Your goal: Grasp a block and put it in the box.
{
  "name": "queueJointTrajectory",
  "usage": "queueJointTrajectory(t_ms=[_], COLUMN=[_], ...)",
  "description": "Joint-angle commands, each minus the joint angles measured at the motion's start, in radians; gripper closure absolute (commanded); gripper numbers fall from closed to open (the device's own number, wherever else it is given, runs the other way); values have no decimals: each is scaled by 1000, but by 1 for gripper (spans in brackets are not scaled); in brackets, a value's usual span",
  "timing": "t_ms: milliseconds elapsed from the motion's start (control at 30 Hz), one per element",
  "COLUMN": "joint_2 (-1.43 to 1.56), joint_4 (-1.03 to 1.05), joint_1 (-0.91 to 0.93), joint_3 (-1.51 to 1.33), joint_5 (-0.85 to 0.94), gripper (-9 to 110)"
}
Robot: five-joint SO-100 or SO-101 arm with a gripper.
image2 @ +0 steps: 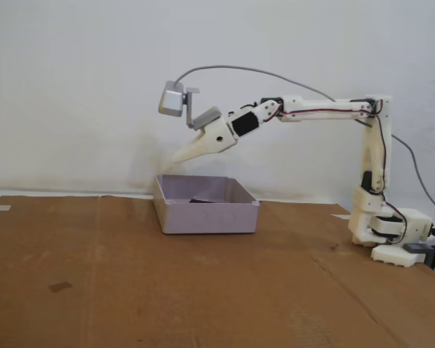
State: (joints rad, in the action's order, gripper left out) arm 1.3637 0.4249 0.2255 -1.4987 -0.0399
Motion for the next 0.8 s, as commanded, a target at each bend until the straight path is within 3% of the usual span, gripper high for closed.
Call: queueJointTrajectory(t_ms=[0, 767], joint_2=[221, 627], joint_4=[-31, -43], joint_1=[-5, -89], joint_3=[-15, -491], joint_5=[9, -3], gripper=[101, 101])
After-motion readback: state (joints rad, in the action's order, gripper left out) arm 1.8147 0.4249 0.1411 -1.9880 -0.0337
